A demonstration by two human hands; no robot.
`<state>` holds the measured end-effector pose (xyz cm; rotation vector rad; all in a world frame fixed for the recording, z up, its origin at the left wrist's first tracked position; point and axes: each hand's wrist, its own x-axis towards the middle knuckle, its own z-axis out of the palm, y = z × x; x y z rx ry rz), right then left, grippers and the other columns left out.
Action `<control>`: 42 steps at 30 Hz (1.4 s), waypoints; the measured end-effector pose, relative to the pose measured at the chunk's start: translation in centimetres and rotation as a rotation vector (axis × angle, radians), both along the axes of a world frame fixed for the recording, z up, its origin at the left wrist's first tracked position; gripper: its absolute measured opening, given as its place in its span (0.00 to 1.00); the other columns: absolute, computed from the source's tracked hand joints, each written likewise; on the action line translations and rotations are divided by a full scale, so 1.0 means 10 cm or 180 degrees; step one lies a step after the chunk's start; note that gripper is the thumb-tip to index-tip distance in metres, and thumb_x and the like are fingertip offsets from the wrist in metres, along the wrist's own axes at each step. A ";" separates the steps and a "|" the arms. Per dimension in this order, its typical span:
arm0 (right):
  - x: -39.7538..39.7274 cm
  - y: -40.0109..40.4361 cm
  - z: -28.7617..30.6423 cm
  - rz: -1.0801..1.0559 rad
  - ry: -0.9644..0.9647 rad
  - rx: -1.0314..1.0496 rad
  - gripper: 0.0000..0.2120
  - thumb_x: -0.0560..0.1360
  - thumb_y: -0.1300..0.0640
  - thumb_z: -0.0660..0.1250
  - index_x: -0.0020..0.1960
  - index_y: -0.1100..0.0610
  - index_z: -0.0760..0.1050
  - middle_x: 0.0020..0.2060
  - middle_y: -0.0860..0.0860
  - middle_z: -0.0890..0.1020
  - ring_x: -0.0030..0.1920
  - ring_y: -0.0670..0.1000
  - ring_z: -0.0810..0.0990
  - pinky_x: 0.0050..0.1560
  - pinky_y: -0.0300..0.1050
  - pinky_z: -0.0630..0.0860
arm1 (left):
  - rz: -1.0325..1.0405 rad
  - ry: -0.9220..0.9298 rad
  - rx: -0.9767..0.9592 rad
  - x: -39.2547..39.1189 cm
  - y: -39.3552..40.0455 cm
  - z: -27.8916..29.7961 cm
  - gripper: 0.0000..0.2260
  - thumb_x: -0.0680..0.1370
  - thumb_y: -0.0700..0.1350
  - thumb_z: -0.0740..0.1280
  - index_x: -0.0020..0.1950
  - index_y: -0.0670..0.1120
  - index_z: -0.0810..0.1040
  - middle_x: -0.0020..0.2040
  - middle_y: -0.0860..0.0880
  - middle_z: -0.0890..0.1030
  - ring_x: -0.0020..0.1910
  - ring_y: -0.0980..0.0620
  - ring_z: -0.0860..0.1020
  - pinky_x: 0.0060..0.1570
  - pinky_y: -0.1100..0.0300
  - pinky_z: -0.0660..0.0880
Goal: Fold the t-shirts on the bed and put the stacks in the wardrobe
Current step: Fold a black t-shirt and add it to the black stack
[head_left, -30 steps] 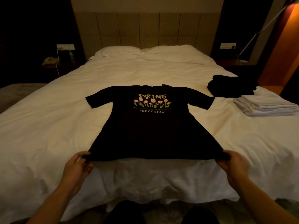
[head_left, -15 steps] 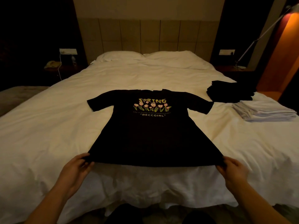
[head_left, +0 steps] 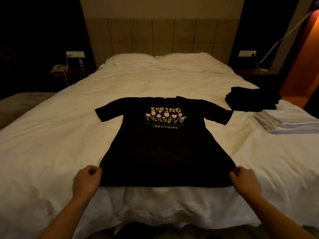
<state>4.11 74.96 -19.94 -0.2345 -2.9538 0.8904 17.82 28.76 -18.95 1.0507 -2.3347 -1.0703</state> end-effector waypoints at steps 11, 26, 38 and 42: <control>-1.14 -0.80 0.28 0.0355 0.0552 0.1425 0.15 0.79 0.50 0.60 0.57 0.60 0.76 0.46 0.57 0.73 0.47 0.61 0.72 0.44 0.51 0.70 | -0.0728 -0.0514 -0.0515 -1.49 -0.19 0.25 0.22 0.79 0.59 0.63 0.68 0.47 0.71 0.60 0.45 0.77 0.56 0.40 0.77 0.52 0.47 0.76; -2.09 -2.32 0.36 0.0463 -0.0633 0.2370 0.22 0.79 0.43 0.58 0.67 0.55 0.68 0.64 0.58 0.69 0.66 0.60 0.67 0.66 0.55 0.66 | -0.0361 -0.0747 0.0492 -2.53 -1.17 0.30 0.12 0.78 0.53 0.68 0.54 0.45 0.77 0.47 0.43 0.82 0.51 0.39 0.79 0.53 0.46 0.76; -2.38 -4.87 0.73 0.1377 -0.1846 -0.0336 0.15 0.80 0.51 0.63 0.62 0.59 0.74 0.56 0.56 0.80 0.54 0.55 0.80 0.52 0.45 0.76 | 0.0760 -0.0624 0.1898 -3.42 -2.50 0.33 0.34 0.74 0.64 0.69 0.60 0.33 0.76 0.57 0.33 0.79 0.55 0.35 0.78 0.56 0.44 0.75; -2.36 -5.44 0.56 0.0077 -0.2505 -0.1879 0.18 0.79 0.48 0.66 0.42 0.63 0.75 0.40 0.61 0.80 0.39 0.57 0.79 0.47 0.54 0.79 | 0.0811 -0.0107 0.2313 -3.73 -2.72 0.31 0.23 0.74 0.57 0.73 0.31 0.46 0.65 0.31 0.45 0.67 0.31 0.49 0.68 0.37 0.54 0.64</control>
